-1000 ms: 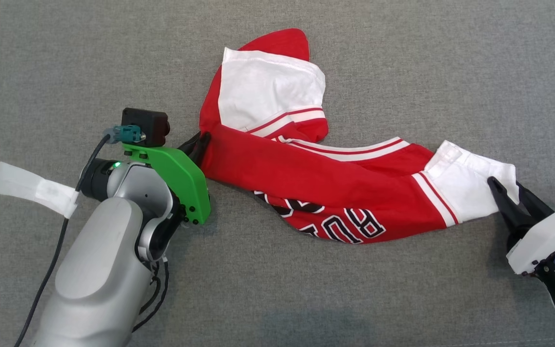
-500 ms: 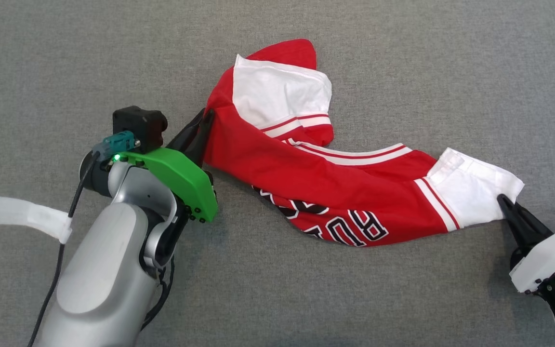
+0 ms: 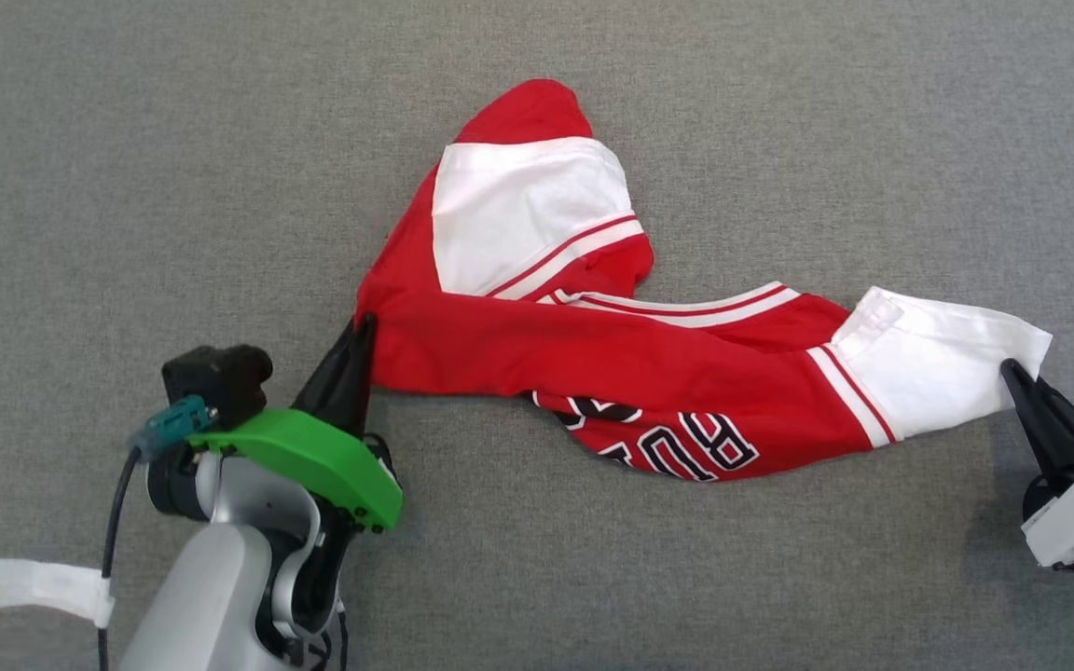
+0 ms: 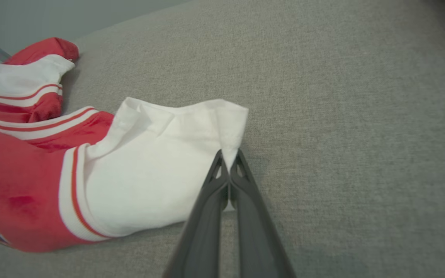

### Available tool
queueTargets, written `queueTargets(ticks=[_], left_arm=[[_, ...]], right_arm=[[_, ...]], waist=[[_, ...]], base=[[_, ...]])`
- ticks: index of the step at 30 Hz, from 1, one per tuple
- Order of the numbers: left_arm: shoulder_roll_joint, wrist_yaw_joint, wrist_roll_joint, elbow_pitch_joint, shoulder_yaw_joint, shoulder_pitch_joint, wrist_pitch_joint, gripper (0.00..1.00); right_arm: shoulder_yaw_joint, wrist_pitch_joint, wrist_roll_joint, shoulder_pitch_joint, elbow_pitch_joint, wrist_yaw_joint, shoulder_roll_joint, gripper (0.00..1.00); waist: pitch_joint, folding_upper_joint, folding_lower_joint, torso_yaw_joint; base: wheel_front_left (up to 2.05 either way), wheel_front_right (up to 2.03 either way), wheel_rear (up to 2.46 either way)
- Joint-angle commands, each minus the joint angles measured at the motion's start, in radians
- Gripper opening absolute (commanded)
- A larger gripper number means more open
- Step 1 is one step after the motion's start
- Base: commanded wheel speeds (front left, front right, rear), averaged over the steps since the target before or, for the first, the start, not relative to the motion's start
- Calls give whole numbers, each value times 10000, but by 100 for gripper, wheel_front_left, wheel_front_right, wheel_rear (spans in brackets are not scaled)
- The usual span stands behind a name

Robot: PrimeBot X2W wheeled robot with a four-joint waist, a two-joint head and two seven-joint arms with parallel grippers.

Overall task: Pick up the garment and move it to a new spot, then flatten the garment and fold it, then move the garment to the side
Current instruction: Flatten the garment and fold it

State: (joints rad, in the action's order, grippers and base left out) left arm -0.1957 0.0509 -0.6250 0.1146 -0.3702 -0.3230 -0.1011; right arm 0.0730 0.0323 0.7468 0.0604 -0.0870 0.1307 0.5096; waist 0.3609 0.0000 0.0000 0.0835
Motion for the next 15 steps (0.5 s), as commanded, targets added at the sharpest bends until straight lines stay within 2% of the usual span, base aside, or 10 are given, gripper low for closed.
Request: queueTargets(ticks=[1, 5, 6, 7, 8, 10, 15], left_arm=[[110, 28, -164, -14, 55, 356, 119, 0], [398, -80, -402, 252, -20, 801, 438, 0], [447, -118, -403, 347, -57, 811, 515, 17], [471, -169, -404, 449, -77, 774, 573, 40], [517, -227, -429, 561, -100, 707, 611, 52], [546, -307, -317, 791, -189, 470, 659, 100], [425, -411, -52, 1085, -416, -98, 525, 100]], right_arm=[[-89, -25, 112, -157, 141, 0, 81, 0], [-295, 54, 121, -482, 439, 0, 247, 0], [-344, 70, 126, -547, 499, 0, 278, 0], [-388, 102, 131, -586, 547, 0, 291, 0], [-426, 136, 134, -609, 592, 0, 289, 0], [-439, 189, 107, -603, 681, 0, 288, 0], [-368, 326, 12, -470, 788, 0, 211, 0]], waist=[[43, 0, 0, 36], [132, 0, 0, 180], [145, 0, 0, 216], [155, 0, 0, 243], [164, 0, 0, 262], [176, 0, 0, 285], [162, 0, 0, 254]], base=[[0, 0, 0], [0, 0, 0], [0, 0, 0], [0, 0, 0], [0, 0, 0], [0, 0, 0], [0, 0, 0]])
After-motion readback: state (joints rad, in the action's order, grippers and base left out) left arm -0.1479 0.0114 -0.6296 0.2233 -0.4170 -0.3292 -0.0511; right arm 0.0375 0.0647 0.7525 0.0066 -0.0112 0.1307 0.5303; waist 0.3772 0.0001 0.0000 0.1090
